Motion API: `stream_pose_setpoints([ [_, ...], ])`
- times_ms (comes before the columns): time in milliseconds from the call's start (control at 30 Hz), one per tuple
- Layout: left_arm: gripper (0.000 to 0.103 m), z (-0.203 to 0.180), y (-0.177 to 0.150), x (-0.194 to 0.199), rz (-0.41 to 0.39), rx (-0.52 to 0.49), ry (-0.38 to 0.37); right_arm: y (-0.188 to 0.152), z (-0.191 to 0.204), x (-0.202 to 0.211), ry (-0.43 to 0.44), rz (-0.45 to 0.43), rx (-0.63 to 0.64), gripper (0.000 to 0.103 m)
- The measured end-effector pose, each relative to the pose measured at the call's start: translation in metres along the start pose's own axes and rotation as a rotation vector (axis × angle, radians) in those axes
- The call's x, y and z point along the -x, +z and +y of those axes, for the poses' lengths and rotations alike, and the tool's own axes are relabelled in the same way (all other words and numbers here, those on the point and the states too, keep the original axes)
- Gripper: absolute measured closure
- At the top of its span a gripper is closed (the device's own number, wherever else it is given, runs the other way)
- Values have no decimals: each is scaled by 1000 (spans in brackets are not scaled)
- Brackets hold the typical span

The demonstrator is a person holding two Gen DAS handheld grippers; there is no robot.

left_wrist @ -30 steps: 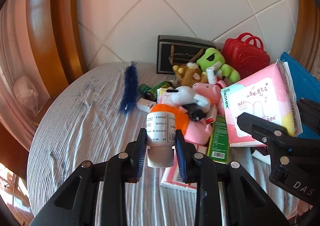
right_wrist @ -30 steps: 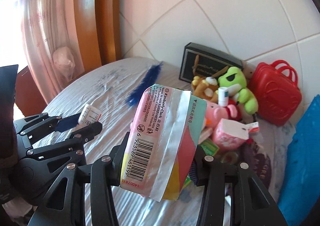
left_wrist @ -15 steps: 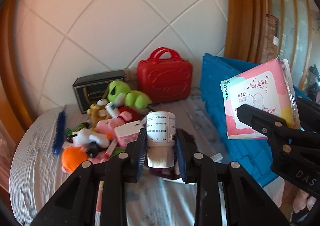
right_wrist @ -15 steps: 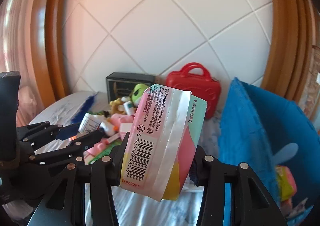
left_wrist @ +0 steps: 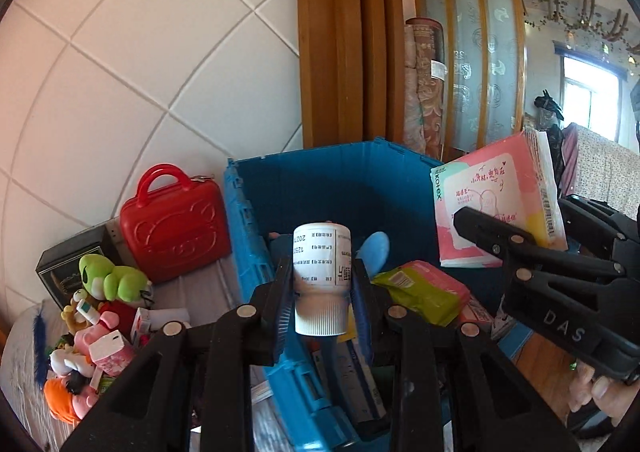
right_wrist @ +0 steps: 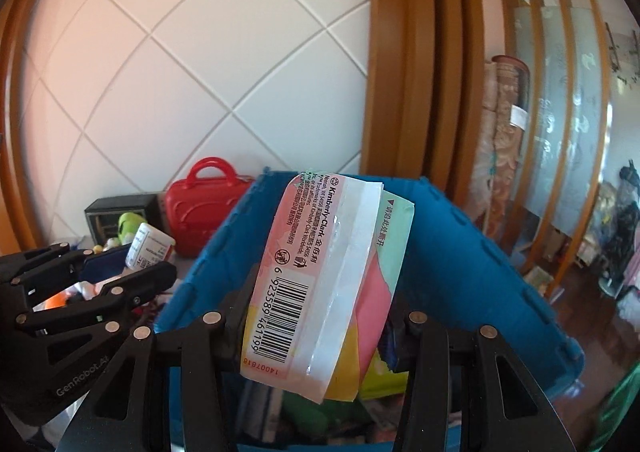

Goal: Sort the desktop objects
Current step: 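Carry the pill bottle with the left tool while the right tool carries the tissue pack to the crate, then open both tools to drop the pill bottle and tissue pack into the crate, then move both tools back over the pile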

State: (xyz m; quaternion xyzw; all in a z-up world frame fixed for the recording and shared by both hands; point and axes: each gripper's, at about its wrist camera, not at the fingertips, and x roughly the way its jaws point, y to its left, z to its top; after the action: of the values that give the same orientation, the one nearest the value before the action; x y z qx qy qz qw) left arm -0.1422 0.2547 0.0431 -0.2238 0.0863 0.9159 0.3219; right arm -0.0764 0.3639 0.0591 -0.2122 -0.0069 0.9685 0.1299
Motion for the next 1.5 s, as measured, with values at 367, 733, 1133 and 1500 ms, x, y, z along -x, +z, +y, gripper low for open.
stream_pose_setpoints([
  [367, 76, -48, 1, -30, 52, -19, 0, -13, -56, -18, -140, 44, 37, 55],
  [733, 35, -42, -7, -47, 100, -5, 84, -28, -63, -39, -242, 71, 85, 5],
  [1133, 35, -26, -11, -42, 97, 7, 85, -26, -60, -43, -261, 79, 93, 4],
  [1500, 31, 56, -31, 14, 50, 112, 184, -11, 4, -29, -58, 68, 82, 0],
])
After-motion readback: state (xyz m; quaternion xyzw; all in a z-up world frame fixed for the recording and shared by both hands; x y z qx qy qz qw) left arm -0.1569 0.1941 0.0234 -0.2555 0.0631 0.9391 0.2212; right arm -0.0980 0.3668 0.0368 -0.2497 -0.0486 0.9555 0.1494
